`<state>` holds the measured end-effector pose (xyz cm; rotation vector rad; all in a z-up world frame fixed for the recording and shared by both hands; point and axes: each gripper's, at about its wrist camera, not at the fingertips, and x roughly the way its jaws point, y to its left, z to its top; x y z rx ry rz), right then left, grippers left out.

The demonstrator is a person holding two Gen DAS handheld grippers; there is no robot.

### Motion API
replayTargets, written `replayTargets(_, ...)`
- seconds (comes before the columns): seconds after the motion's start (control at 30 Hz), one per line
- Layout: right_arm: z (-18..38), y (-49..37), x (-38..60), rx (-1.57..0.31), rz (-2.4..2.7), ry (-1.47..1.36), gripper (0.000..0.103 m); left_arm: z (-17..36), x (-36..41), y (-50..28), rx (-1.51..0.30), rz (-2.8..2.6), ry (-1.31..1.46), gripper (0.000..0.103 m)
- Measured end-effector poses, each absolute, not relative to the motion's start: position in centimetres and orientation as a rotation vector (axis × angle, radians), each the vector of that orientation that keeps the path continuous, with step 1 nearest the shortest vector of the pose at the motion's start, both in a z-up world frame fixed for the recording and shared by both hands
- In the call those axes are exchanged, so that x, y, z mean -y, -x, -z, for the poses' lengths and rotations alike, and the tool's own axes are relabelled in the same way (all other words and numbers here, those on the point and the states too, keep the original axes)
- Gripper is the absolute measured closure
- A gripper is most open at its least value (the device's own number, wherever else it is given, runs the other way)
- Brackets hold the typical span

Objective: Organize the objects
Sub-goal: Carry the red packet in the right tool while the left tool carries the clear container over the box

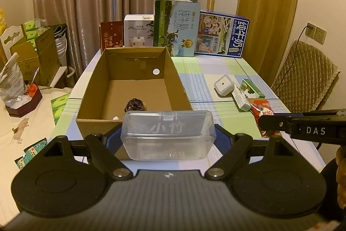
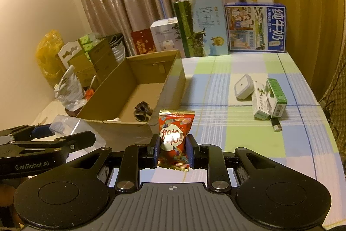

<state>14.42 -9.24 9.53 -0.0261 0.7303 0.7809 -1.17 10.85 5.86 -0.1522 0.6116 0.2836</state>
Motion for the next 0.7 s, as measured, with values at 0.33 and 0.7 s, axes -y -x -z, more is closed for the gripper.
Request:
replayTargets(0.33, -10.6, -16.3, 4.8, -0.724, -0.858, 0.026, 0.081, -7.2, -14.9, 0.7, -0.587, -0.334, 0.123, 0.021)
replayTargets(0.7, -10.2, -21.0, -1.0, -0.770, -0.897, -0.009, 0.081, -7.2, -20.9, -4.3, -0.615, -0.330, 0.076, 0.021)
